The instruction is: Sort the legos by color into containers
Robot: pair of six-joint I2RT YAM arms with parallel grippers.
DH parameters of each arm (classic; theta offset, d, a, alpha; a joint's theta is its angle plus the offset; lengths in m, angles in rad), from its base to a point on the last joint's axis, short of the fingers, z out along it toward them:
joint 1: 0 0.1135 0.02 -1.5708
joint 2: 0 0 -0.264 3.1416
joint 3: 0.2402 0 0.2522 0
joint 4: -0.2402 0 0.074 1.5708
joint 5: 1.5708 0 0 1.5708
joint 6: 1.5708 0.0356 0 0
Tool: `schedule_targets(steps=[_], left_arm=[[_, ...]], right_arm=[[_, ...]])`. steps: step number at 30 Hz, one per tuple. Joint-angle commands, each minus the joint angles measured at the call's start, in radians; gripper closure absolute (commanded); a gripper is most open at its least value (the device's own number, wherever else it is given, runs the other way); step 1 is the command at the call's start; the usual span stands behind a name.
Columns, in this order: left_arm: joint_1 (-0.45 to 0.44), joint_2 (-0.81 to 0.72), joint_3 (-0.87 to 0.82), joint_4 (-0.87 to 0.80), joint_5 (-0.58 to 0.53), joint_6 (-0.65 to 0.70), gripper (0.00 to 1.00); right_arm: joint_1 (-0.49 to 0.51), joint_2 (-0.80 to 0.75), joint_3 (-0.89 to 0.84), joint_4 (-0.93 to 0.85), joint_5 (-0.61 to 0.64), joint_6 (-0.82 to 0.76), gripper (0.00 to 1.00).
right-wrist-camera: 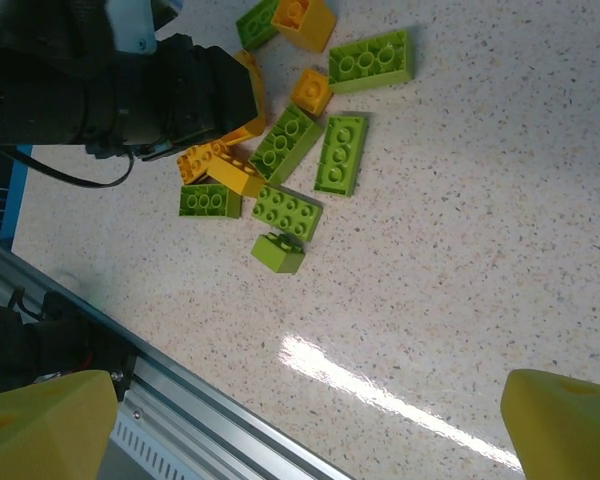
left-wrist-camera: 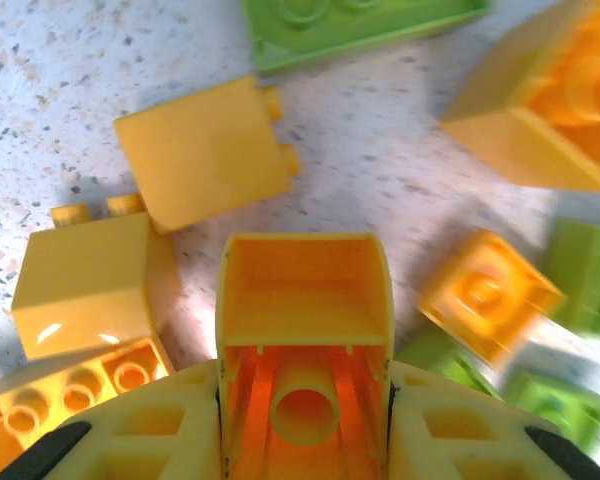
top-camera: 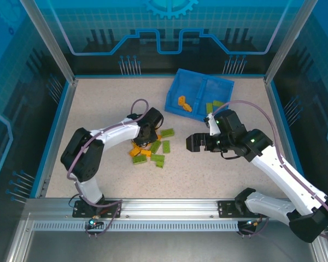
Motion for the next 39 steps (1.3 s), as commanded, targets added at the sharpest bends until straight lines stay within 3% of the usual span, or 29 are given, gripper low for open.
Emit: schedule_targets(steps=[1,7,12,16,24,27,30,34,39], left_arm=[[-0.054,-0.128,0.062,0.043,0.075,0.127,0.72],[-0.157,-0.075,0.279,0.079,0.071,0.345,0.71],[-0.152,0.08,0.432,0.19,0.081,0.522,0.7],[-0.125,0.287,0.688,0.127,0.017,0.602,0.71],[-0.055,0.662,1.155,0.032,-0.145,0.595,0.74],[-0.02,0.763,1.275,0.029,-0.104,0.55,0.74],[0.006,0.823,1.31,0.112,0.008,0.553,0.73],[0.015,0.883,1.349,0.167,0.042,0.544,0.71],[0.015,0.893,1.364,0.231,0.125,0.54,0.58]], right_arm=[[0.015,-0.015,0.035,0.026,-0.002,0.003,0.0],[0.015,-0.051,0.031,0.035,0.048,0.019,0.0],[0.015,-0.085,0.02,0.023,0.073,0.028,0.0],[0.015,-0.113,0.016,0.002,0.092,0.028,0.0],[0.012,-0.145,0.017,-0.036,0.118,0.018,0.0],[0.012,-0.157,0.009,-0.038,0.125,0.016,0.0],[0.01,-0.162,0.008,-0.039,0.134,0.005,0.0],[0.009,-0.154,0.029,-0.061,0.153,-0.03,0.0],[0.006,-0.146,0.039,-0.069,0.155,-0.049,0.0]])
